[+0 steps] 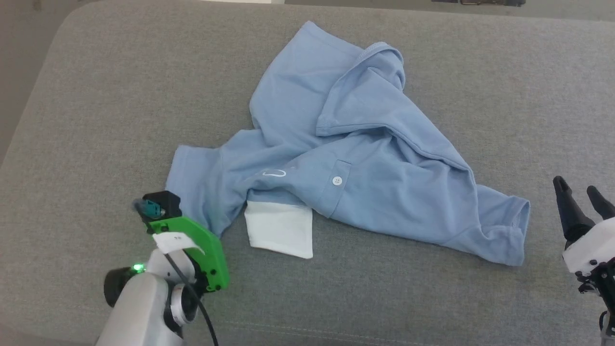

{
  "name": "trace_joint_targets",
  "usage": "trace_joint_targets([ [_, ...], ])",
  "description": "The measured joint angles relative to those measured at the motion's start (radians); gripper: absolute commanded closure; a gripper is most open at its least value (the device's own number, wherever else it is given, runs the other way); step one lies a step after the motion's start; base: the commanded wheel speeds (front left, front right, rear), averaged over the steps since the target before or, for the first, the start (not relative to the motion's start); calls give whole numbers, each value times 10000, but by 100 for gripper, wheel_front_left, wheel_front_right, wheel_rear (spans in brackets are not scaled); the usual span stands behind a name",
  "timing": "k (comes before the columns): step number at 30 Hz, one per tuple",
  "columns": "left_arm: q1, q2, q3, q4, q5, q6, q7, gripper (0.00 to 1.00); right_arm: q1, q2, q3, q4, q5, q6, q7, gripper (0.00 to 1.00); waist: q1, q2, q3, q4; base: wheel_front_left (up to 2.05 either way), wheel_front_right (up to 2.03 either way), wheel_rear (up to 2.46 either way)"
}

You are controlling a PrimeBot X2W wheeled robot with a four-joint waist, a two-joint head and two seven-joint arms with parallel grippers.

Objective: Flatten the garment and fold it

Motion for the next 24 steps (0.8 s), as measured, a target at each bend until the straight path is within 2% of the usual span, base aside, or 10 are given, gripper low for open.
trace_joint_targets([
  [2,18,-113,-65,27,-226,-113,29,100,-1,4,8,33,0,0,0,0,0,0,-14,14,0,0,0],
  [3,17,-194,-50,71,-401,-199,48,96,-1,4,38,88,0,0,2,0,0,0,-44,38,0,0,0],
  [4,20,-224,2,82,-472,-230,46,26,-1,4,58,111,0,0,2,0,0,0,-63,41,0,0,0],
  [5,38,-261,96,75,-614,-245,10,0,-1,6,71,134,0,0,0,0,0,0,-86,41,0,0,0],
  [10,422,-545,721,-573,-1555,-272,-109,0,12,12,96,295,0,0,-33,0,0,0,-252,22,0,0,0],
  [15,1075,-512,1881,-2088,-2084,-140,-1072,0,132,42,86,399,2,0,-98,0,0,0,-455,-39,0,0,0],
  [20,1331,-59,2385,-2769,-1074,-90,-3135,0,378,52,2,453,-134,0,-90,0,0,0,-485,-96,0,0,0],
  [24,1365,92,2067,-2316,0,-491,-5273,0,451,-194,180,510,-729,0,420,0,0,0,-359,-127,0,0,0],
])
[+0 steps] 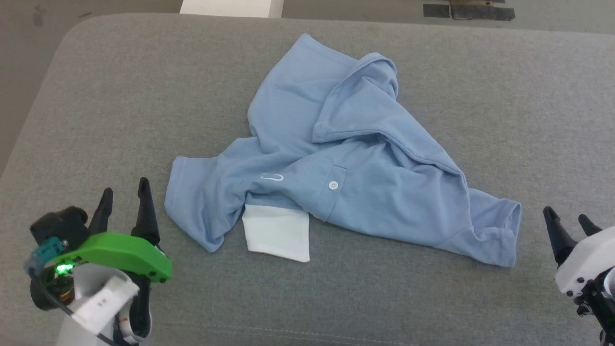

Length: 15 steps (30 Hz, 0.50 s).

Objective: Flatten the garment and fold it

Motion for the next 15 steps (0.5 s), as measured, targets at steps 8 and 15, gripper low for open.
trace_joint_targets([
  [8,-194,-15,-364,915,614,-305,-2046,0,-977,-1108,1801,451,-836,0,1584,0,0,0,431,-13,0,0,0],
  [15,-796,-92,-583,1361,688,-426,-2431,0,-2223,-2000,3101,1499,-1306,0,2640,0,0,0,939,179,0,0,0],
])
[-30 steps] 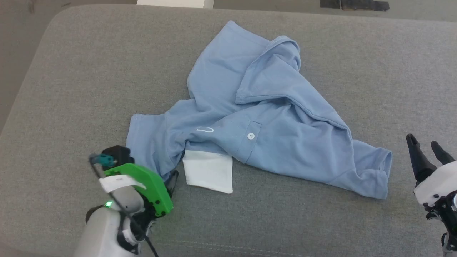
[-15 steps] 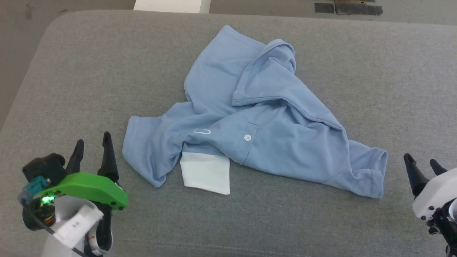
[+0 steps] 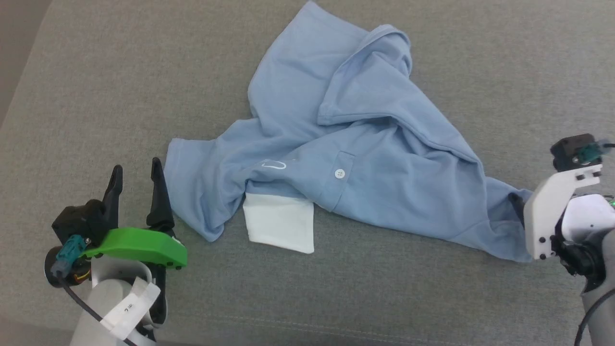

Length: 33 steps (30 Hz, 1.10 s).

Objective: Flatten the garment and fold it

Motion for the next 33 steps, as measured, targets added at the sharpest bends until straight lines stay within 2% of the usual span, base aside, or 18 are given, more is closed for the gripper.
trace_joint_targets([
  [5,-59,-21,-29,209,75,0,-81,0,-229,-422,780,380,261,-2,915,0,0,0,235,204,0,0,0],
  [6,-59,-21,-29,251,75,0,-81,0,-314,-535,863,366,376,-2,1126,56,0,0,272,228,0,0,0],
  [7,-60,-21,-31,265,75,0,-82,0,-349,-602,901,341,439,-2,1200,95,0,0,297,241,0,0,0],
  [8,-62,-21,-33,276,75,0,-84,0,-377,-648,915,328,527,0,1285,100,0,0,318,249,0,0,0],
  [13,-158,-21,-77,322,75,2,-94,0,-569,-894,711,305,867,8,1770,100,0,0,314,194,0,0,0],
  [20,-484,-13,-184,337,73,-2,-81,0,-1324,-1893,-1260,826,230,6,1977,100,0,0,431,181,0,0,0],
  [24,-630,-19,-318,410,71,-46,-38,0,-1576,-1852,-2236,1329,-307,6,2034,100,0,0,552,239,0,0,0],
  [26,-660,-23,-376,462,69,-79,-36,0,-1575,-1618,-2583,1492,-466,6,1837,100,0,1,588,285,0,0,0],
  [27,-661,-29,-389,495,69,-81,-36,0,-1576,-1509,-2679,1521,-512,6,1672,0,0,0,587,303,0,0,0],
  [30,-659,-29,-391,631,65,-82,-21,0,-1576,-1091,-2987,1567,-508,6,917,0,0,0,519,308,0,0,0],
  [33,-646,-21,-426,725,54,-86,54,0,-1591,-755,-3377,1333,-334,6,-362,0,0,0,359,290,0,0,0],
])
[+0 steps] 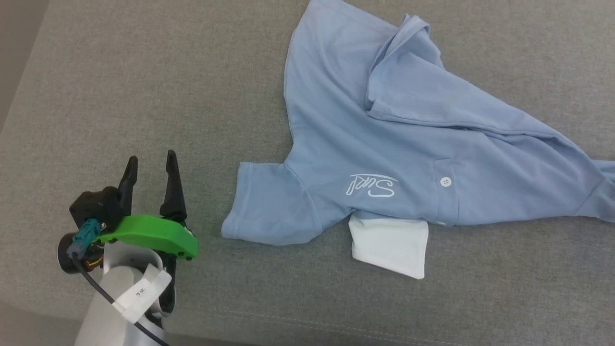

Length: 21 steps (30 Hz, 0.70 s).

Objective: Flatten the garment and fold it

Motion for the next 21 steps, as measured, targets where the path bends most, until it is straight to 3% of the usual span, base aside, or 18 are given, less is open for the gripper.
trace_joint_targets([
  [6,53,19,-42,29,-261,-17,215,0,339,673,-378,-767,631,0,-2013,0,0,0,-403,-70,0,0,0],
  [12,89,44,-715,48,-351,-458,1335,0,1458,1062,-416,-1198,878,-2,-2617,0,0,0,-772,-198,0,0,0],
  [16,-682,100,-1430,422,-403,-757,3363,0,1678,1133,-324,-1398,897,-2,-2627,0,-1,0,-868,-332,0,0,0],
  [21,-1991,366,-2144,1189,-150,-428,6740,0,1705,1158,-138,-1540,901,-2,-2604,0,0,0,-828,-539,0,0,0],
])
